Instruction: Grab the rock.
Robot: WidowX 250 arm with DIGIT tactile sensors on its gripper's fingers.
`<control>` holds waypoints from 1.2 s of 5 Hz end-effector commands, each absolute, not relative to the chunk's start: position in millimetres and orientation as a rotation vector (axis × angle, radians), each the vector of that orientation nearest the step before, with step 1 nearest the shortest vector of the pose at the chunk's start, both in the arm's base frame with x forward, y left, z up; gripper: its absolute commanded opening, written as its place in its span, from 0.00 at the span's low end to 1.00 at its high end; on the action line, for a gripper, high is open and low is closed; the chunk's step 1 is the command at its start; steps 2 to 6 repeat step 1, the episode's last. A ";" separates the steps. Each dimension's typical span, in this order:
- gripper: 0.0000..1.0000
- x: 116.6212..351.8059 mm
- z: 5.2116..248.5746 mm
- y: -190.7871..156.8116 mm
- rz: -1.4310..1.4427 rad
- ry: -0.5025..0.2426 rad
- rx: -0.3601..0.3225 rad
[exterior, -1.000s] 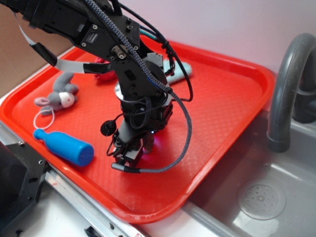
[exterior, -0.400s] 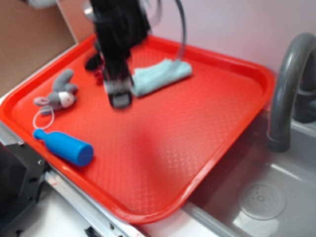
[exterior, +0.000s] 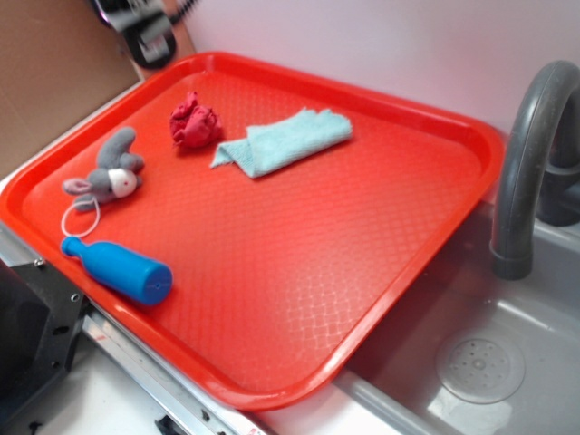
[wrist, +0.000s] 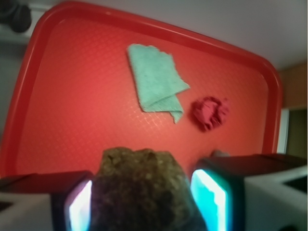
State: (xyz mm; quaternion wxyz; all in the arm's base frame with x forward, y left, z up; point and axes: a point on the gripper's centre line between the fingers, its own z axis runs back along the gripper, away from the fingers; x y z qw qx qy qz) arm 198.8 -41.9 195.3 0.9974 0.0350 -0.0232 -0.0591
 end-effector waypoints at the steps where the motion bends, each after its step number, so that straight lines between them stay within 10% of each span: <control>1: 0.00 191.9 212.9 -48.4 -0.085 -0.062 0.041; 6: 0.00 191.9 212.9 -48.4 -0.085 -0.062 0.041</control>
